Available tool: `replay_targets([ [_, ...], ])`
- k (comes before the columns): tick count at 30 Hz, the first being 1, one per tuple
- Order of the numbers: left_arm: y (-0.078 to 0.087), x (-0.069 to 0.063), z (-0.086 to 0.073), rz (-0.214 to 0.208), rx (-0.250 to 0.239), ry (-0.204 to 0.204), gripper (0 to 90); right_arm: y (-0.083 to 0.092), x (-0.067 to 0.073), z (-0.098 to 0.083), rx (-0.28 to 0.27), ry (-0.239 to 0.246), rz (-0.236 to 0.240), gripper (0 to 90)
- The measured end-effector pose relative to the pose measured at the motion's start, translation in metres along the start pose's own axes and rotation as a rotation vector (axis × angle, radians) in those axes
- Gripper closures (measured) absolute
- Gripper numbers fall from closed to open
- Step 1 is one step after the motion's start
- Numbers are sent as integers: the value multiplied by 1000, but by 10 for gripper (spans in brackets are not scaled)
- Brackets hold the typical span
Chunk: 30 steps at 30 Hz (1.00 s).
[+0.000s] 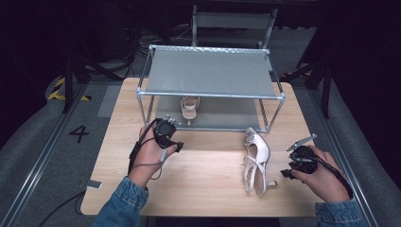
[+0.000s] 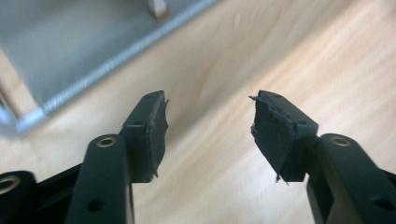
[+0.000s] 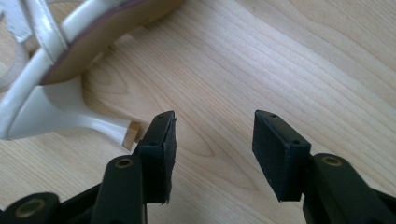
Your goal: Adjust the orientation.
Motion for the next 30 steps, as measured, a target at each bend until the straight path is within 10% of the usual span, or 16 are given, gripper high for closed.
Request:
replay_targets([
  [18, 4, 13, -41, 1, 154, 48, 346, 20, 38, 35, -75, 69, 72, 530],
  [30, 0, 25, -45, 3, 154, 64, 343, 21, 66, 69, -79, 130, 122, 562],
])
Point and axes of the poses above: each handheld gripper's, and its own axes: y roughly backward along the jaws, z roughly out of its top, x roughly to its left, the point moved 9 cm from there along -y, roughly forward along the jaws, and after that the axes turned 3 degrees about -x, right-handed, at the moved point
